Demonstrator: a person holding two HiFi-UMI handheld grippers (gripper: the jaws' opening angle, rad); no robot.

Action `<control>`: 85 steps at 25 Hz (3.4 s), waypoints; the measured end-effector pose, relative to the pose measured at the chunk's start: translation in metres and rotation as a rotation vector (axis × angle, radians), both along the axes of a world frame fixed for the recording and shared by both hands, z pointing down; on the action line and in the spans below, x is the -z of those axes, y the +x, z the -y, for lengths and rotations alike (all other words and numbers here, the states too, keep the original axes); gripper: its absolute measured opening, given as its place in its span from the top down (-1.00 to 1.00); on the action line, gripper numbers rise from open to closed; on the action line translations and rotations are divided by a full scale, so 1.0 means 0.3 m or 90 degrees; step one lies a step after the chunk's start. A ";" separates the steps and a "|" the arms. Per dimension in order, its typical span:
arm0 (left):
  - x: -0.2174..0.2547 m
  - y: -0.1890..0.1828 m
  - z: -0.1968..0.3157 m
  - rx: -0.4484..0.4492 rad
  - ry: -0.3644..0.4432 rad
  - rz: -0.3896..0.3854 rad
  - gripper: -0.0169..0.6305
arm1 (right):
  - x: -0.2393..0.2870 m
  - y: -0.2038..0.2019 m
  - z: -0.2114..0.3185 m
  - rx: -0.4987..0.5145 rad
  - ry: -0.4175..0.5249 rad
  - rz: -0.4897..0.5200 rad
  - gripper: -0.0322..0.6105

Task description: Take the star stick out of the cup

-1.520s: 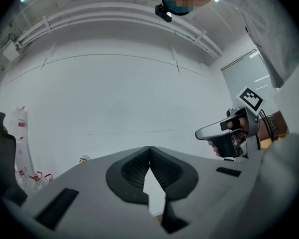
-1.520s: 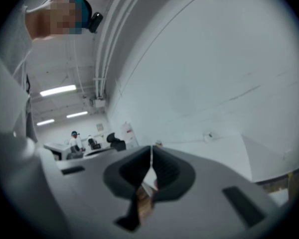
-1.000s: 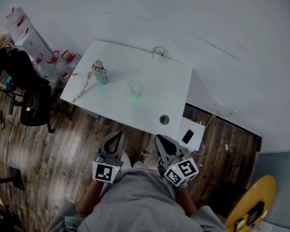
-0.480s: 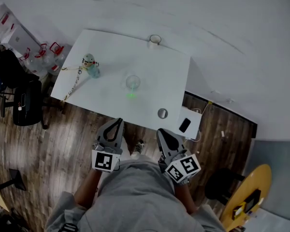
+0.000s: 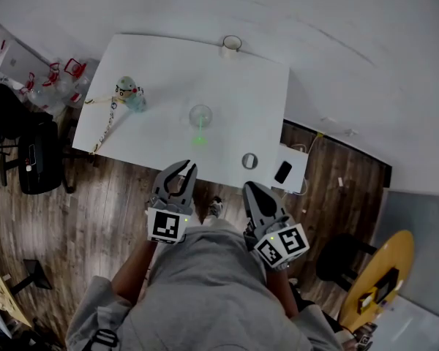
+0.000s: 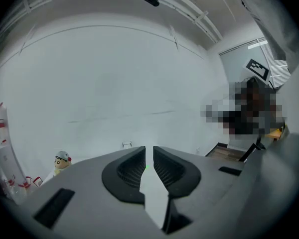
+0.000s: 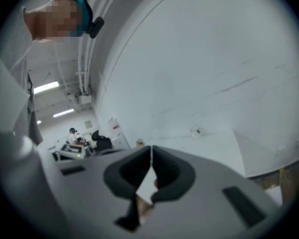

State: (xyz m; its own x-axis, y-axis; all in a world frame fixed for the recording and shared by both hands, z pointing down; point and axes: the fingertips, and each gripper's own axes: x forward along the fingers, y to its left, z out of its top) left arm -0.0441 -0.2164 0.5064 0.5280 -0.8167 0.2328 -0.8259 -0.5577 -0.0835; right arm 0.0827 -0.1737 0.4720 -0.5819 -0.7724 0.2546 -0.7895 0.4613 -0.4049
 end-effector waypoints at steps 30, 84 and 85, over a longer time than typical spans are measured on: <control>-0.312 0.091 0.162 -0.152 -0.097 0.189 0.46 | -0.057 0.023 0.069 -0.162 -0.055 -0.003 0.79; -0.119 -0.104 0.099 0.172 -0.066 0.007 0.81 | -0.043 0.052 -0.002 -0.029 -0.022 0.015 0.79; -0.111 -0.107 0.087 0.180 -0.062 0.003 0.81 | -0.043 0.052 -0.010 -0.023 -0.020 0.015 0.79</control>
